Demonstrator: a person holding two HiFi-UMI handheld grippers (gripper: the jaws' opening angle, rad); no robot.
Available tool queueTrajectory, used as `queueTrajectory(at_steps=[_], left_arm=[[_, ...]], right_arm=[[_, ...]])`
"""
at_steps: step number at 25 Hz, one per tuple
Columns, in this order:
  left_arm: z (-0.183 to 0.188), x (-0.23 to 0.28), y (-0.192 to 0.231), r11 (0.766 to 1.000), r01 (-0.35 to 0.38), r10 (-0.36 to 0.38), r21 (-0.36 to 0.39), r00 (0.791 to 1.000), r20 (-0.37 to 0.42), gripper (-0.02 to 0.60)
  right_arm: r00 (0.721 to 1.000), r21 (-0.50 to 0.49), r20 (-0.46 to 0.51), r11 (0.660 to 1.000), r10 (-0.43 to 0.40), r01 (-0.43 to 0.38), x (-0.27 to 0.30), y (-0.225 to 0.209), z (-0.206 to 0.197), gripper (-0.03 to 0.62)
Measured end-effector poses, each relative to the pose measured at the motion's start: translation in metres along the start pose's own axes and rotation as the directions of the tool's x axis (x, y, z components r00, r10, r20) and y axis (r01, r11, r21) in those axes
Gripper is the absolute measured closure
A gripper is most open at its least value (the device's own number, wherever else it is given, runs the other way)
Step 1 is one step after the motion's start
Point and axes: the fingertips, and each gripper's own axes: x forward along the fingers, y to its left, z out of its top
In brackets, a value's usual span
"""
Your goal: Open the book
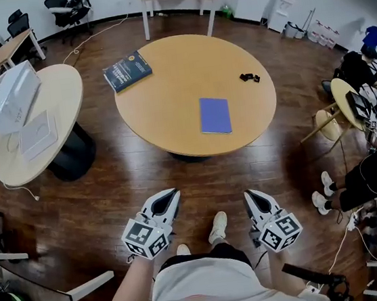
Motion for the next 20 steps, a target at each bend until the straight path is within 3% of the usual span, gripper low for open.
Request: queueTrajectory(at_steps=[5,13,20], left_arm=[[0.011,0.049,0.003,1.000,-0.016,0.016,0.019,1.000,-0.007,0.572],[0.034,0.152,-0.009,0.999,-0.035,0.035,0.038,0.999,-0.010,0.572],[0.040,0.216,-0.018,0.996,-0.076,0.077,0.040,0.997,-0.020,0.572]], right_arm=[[1.000,0.010,0.015,1.000,0.026,-0.026,0.021,-0.046,0.016,0.597],[0.999,0.030,0.031,0.999,0.040,-0.041,0.041,-0.154,0.053,0.597],[0.995,0.043,0.025,0.994,0.098,-0.099,0.058,-0.214,0.067,0.597]])
